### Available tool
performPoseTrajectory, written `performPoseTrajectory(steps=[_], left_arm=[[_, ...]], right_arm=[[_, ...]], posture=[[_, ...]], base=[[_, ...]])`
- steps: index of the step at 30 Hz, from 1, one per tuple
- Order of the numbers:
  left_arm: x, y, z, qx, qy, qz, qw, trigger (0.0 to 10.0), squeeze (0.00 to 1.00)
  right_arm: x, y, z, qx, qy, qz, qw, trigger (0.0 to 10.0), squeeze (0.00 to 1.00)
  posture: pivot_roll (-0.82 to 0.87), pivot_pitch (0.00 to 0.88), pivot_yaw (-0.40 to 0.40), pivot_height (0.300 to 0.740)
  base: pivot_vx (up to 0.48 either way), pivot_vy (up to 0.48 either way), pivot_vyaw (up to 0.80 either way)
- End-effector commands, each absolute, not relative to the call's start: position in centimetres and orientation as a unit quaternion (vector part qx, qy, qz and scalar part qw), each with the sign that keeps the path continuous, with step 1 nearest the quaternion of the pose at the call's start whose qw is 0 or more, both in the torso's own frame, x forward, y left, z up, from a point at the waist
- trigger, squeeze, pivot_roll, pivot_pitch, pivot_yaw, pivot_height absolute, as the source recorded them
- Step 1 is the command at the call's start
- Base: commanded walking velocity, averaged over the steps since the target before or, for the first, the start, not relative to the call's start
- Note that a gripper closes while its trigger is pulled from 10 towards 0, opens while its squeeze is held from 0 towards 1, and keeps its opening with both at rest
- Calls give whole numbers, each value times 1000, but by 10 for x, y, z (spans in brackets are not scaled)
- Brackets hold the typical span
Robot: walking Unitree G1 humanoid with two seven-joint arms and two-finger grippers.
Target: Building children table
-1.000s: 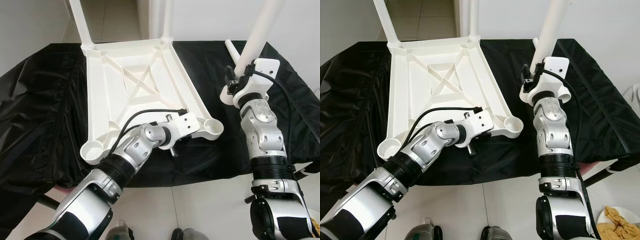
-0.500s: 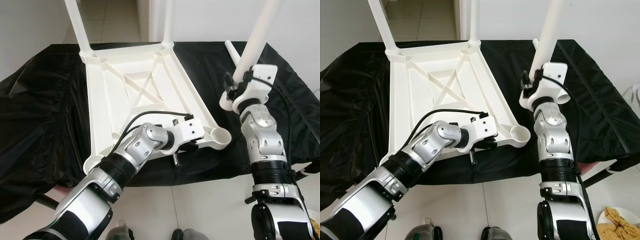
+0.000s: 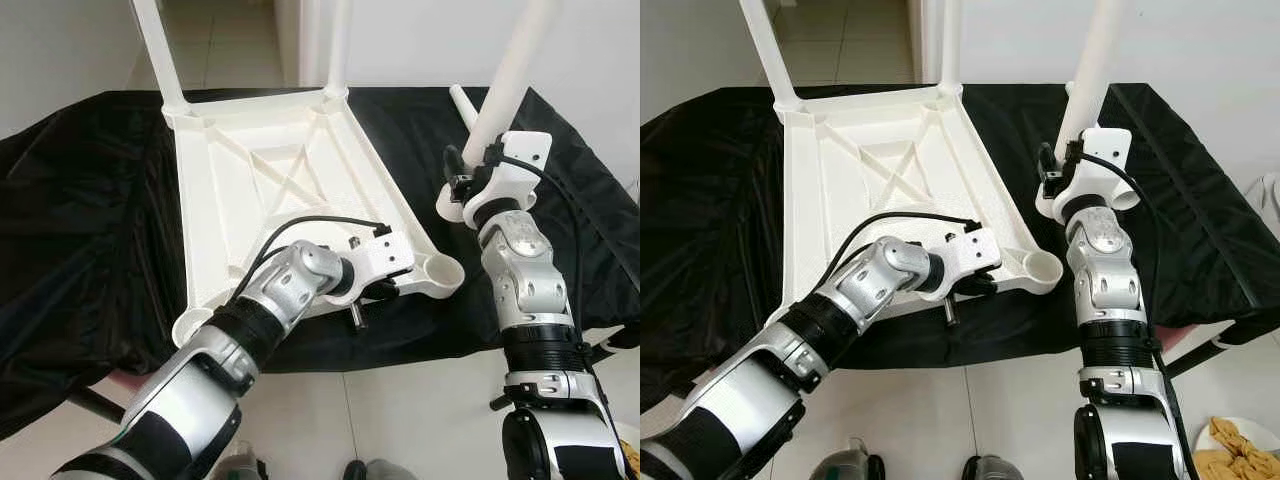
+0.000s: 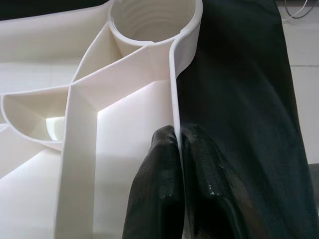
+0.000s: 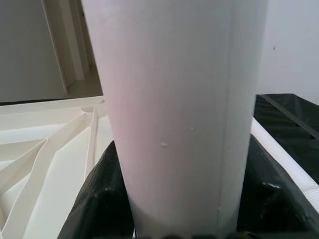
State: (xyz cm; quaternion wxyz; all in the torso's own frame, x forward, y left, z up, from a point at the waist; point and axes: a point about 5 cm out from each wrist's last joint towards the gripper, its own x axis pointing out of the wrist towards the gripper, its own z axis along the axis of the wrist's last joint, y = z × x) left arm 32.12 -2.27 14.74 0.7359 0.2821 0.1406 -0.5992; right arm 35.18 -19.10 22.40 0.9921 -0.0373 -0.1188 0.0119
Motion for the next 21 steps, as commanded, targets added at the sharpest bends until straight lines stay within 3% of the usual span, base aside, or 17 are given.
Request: performPoseTrajectory(steps=[1, 10, 21], left_arm=[[333, -11, 136, 317, 155, -528, 772, 10000, 0], [349, 1, 144, 321, 154, -484, 799, 10000, 0], [349, 6, 145, 330, 148, -501, 786, 10000, 0]], right_arm=[[350, -188, 228, -36, -125, 21, 991, 10000, 0], [346, -187, 220, -26, -114, 29, 993, 10000, 0], [343, -187, 214, -23, -105, 33, 994, 10000, 0]], posture=[[-6, 58, 11, 740], [-6, 58, 12, 740], [-6, 62, 12, 740]], base=[[0, 0, 0], [0, 0, 0], [0, 0, 0]])
